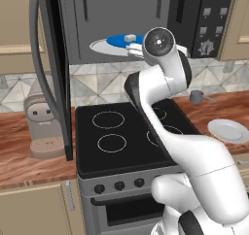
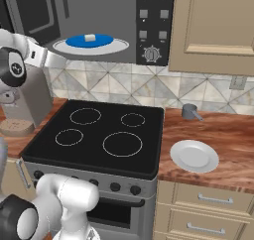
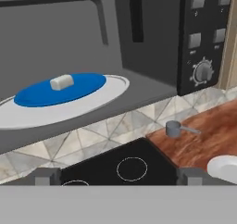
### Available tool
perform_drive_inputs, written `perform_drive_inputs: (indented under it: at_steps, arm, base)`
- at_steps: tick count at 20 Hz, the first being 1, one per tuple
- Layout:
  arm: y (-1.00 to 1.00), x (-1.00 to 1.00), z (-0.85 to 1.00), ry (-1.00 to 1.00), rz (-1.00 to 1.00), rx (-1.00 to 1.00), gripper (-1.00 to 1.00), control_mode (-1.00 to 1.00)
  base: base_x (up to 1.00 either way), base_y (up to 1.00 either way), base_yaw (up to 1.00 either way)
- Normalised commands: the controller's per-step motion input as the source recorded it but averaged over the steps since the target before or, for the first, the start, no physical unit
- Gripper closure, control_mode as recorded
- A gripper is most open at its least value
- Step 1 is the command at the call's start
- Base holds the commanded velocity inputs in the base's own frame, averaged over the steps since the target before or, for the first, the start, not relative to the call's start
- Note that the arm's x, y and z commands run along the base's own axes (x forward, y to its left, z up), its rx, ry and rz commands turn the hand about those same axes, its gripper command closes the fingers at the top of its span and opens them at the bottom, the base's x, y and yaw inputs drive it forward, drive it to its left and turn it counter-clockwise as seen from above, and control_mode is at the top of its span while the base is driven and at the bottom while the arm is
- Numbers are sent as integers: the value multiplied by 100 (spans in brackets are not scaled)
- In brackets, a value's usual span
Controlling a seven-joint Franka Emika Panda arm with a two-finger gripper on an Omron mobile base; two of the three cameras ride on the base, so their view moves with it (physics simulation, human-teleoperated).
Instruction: Pick the marshmallow from the microwave and place it on plate located on the counter.
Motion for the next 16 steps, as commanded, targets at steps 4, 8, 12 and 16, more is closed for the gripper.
perform_drive_inputs:
  at_steps: [4, 8, 12, 16]
  arm:
    - [-23, 47, 23, 0, 0, 2, -100, -100]
    - [-3, 72, 13, 0, 0, 0, -100, -100]
    - [0, 76, 11, 5, 0, 1, -100, -100]
    - [1, 43, 14, 1, 0, 2, -100, -100]
  base:
    - [0, 0, 0]
    - [0, 0, 0]
    - [0, 0, 0]
    - [0, 0, 0]
